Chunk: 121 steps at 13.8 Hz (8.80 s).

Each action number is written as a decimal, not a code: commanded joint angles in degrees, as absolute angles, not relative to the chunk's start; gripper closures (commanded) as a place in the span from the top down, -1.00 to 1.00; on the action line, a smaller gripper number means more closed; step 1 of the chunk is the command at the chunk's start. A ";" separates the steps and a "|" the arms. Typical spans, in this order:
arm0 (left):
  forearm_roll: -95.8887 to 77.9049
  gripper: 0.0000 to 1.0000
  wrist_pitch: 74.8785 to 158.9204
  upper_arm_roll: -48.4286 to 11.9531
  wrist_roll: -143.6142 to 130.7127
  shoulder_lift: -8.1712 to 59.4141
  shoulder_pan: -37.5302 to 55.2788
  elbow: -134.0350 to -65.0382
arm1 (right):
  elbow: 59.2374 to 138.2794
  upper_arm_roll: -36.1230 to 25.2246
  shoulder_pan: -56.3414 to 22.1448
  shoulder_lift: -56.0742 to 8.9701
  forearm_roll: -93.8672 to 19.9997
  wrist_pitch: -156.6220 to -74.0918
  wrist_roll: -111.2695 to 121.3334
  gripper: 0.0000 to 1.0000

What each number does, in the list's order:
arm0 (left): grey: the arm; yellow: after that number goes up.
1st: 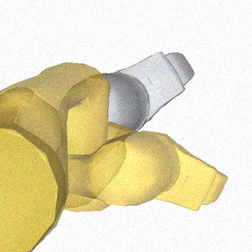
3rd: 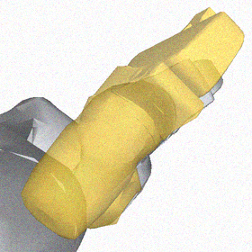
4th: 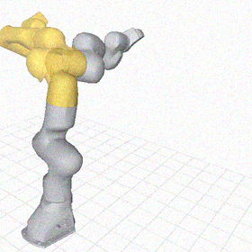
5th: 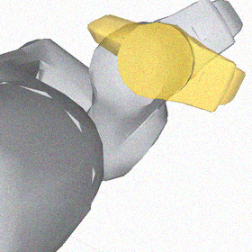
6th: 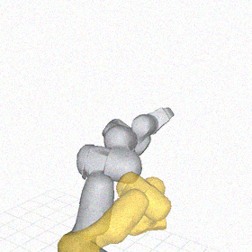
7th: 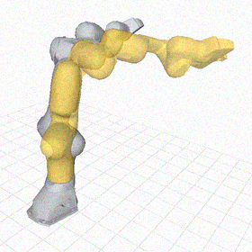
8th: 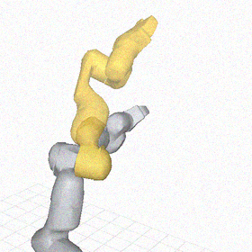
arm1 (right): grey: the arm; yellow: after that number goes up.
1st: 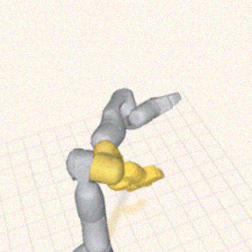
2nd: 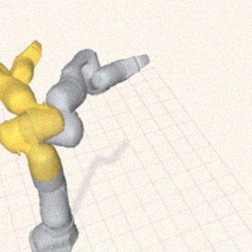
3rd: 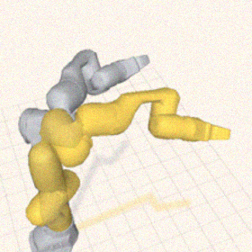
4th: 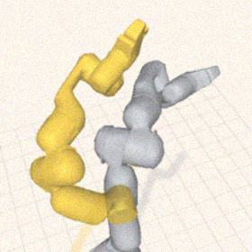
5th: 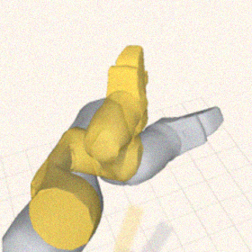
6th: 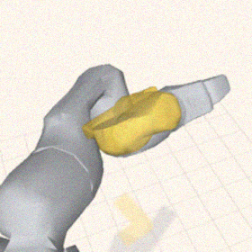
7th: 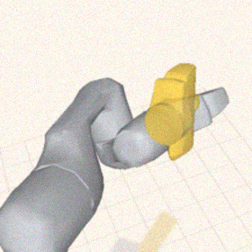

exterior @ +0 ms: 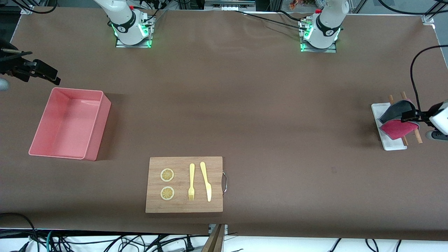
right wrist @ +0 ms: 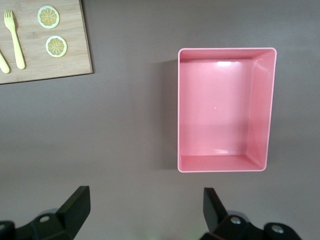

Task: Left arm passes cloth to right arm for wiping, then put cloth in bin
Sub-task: 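Lower the left gripper and grasp the pink-grey cloth, then carry the cloth with the left gripper while the right gripper approaches, then grasp the cloth with the right gripper beside the left gripper, then open the left gripper and withdraw it while the right gripper holds cloth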

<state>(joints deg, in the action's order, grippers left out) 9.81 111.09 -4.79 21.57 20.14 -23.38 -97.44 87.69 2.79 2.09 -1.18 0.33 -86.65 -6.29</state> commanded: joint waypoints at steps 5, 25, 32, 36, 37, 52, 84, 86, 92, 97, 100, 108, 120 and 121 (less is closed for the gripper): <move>11.16 0.83 117.15 -5.54 26.89 26.45 -29.79 -95.45 | 86.92 3.08 2.64 -1.41 -0.26 -86.48 -5.36 1.00; 10.20 -0.56 116.37 -5.71 26.54 27.69 -31.55 -96.59 | 86.92 3.08 2.64 -1.41 -0.26 -86.48 -5.45 1.00; 10.37 -1.00 115.23 -6.06 26.72 26.81 -31.11 -95.45 | 86.92 3.08 2.64 -1.41 -0.26 -86.48 -5.45 1.00; 10.20 -1.00 98.50 -8.86 29.53 23.29 -31.11 -85.04 | 86.92 3.08 2.55 -1.41 -0.18 -86.48 -5.54 1.00; 10.20 -1.00 91.13 -10.44 29.44 23.29 -31.03 -79.60 | 86.92 3.08 2.55 -1.49 -0.18 -86.48 -5.54 1.00; -0.79 -1.00 99.90 -27.16 -29.49 32.15 5.33 -68.73 | 87.28 3.69 0.79 -9.66 -7.71 -88.41 -14.99 1.00; -53.79 -1.00 153.11 -27.07 -33.66 49.66 29.09 -59.68 | 89.03 3.78 -12.57 -21.53 -23.03 -107.84 -45.35 0.85; -53.79 -1.00 153.19 -27.07 -33.66 49.66 29.09 -59.68 | 88.95 3.78 -12.66 -21.97 -25.30 -107.93 -45.53 0.55; -53.79 -1.00 153.19 -26.98 -33.57 49.66 29.00 -59.68 | 88.95 3.78 -12.66 -22.32 -25.93 -107.40 -44.74 -0.65; -53.79 -0.94 153.11 -26.98 -33.57 49.66 28.83 -59.68 | 88.95 3.78 -13.01 -22.41 -26.02 -107.31 -44.91 -1.00; -53.79 0.17 153.11 -26.98 -33.57 49.66 28.65 -59.68 | 88.95 3.78 -13.10 -22.50 -26.02 -107.67 -44.91 -1.00; -53.79 1.00 153.19 -26.89 -33.57 49.39 27.77 -59.68 | 89.12 3.78 -14.94 -23.29 -25.93 -106.88 -45.35 -1.00; -51.07 1.00 134.42 -26.89 -33.40 30.61 9.60 -74.59 | 89.30 3.78 -20.47 -27.59 -25.93 -106.88 -45.97 -1.00; -50.37 1.00 131.60 -26.89 -31.92 27.80 7.49 -77.40 | 89.30 3.78 -20.83 -27.86 -26.01 -106.88 -45.88 -1.00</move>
<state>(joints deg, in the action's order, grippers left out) -51.51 135.68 -26.64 -33.43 36.09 12.22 -67.34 89.32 4.03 -19.95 -27.64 -24.73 -107.22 -45.42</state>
